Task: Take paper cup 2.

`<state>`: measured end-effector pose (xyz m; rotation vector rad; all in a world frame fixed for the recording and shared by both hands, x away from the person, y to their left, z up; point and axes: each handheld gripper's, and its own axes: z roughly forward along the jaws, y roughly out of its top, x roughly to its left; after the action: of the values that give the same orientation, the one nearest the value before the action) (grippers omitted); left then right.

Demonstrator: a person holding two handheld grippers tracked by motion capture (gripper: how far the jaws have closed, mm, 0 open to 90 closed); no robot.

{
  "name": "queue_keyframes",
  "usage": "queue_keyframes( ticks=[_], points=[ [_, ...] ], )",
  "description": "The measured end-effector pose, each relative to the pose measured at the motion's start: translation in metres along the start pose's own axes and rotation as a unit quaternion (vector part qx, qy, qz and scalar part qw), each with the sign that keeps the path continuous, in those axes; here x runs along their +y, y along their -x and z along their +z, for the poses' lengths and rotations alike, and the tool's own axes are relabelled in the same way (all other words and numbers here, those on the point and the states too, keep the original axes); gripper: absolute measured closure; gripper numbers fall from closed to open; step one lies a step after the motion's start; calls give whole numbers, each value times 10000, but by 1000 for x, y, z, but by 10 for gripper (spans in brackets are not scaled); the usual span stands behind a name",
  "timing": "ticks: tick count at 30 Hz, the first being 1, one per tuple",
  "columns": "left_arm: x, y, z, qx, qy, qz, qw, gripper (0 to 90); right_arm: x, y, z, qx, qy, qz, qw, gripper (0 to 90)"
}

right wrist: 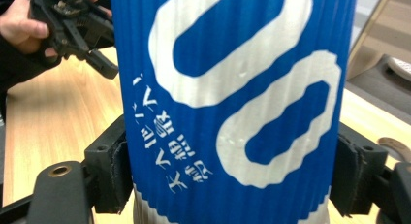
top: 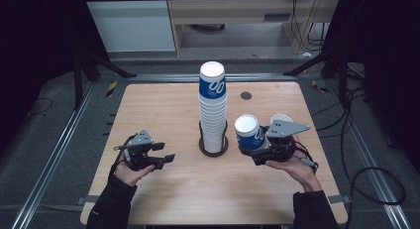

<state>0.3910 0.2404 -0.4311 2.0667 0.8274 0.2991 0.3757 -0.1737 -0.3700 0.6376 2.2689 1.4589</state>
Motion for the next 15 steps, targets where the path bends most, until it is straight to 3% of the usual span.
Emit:
queue_keyframes(
  ticks=[15],
  points=[
    [7,10,-2,-176,102,99,9997,326,-13,-13,34,479,-534,-310,9969,201]
  ],
)
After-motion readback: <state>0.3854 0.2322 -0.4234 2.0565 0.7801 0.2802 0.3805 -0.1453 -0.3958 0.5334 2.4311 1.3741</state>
